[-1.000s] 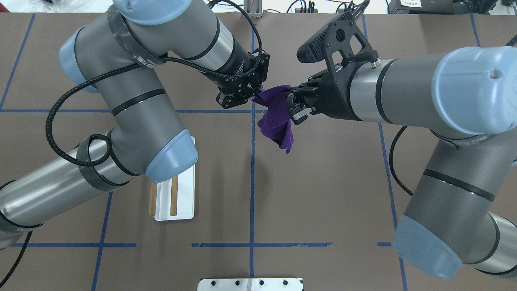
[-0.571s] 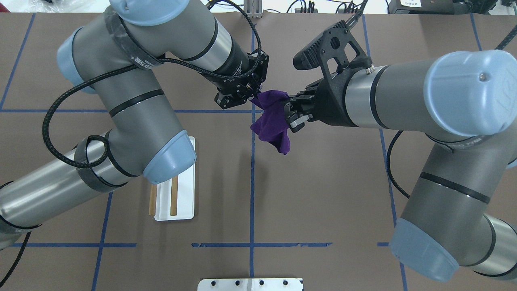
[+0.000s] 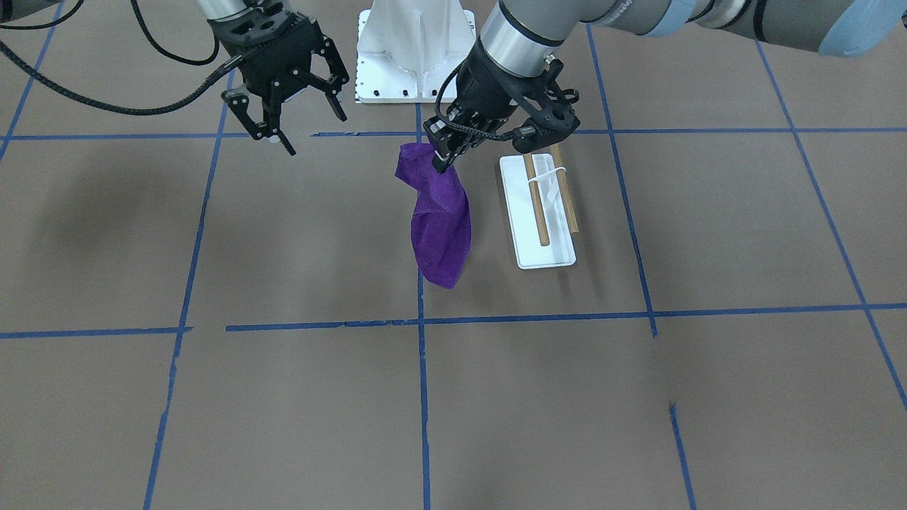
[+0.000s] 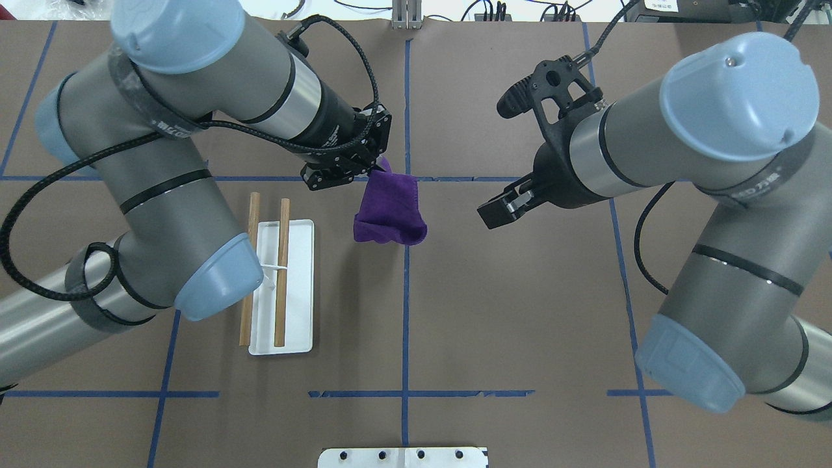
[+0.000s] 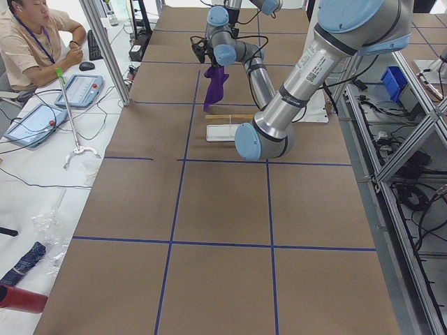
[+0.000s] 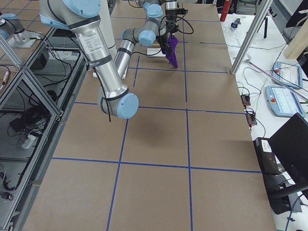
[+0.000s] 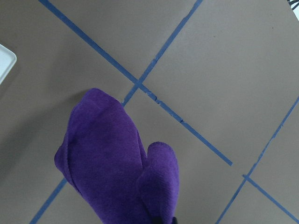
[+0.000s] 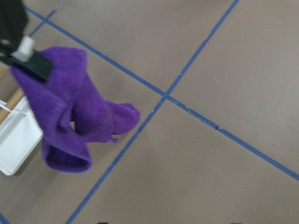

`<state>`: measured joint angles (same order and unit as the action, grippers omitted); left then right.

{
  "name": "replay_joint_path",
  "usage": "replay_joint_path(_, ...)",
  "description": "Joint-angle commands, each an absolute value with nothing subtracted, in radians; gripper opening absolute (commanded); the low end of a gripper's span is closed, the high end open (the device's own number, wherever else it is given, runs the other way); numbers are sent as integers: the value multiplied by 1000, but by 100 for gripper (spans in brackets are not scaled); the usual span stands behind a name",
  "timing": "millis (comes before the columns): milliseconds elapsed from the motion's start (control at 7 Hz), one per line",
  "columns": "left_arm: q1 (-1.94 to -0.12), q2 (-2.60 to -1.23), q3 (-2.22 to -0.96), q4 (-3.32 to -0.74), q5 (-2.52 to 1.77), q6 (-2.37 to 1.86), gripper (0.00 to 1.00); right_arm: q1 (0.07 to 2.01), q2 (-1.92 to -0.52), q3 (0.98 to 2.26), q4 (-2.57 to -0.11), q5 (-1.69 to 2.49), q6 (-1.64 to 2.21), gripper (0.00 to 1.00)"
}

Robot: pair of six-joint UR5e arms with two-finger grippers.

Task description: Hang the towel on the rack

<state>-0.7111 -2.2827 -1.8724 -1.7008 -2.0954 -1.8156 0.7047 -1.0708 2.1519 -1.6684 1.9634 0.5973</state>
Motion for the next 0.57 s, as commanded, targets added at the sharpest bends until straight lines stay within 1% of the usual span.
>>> replay_joint_path(0,-713,-2147,-1968,-1698,-2097,-1600,0,828,-1100,2091,-1765,2048,583,100)
replay_joint_path(143,-713,-2082,-1988,-1700,-2097,-1488,0,883,-1120,2045,-1766,2075,510,100)
replay_joint_path(429,-716,-1958,-2028,-1700,-2095,-1302,0,984,-1228,2010,-1767,2105,283,100)
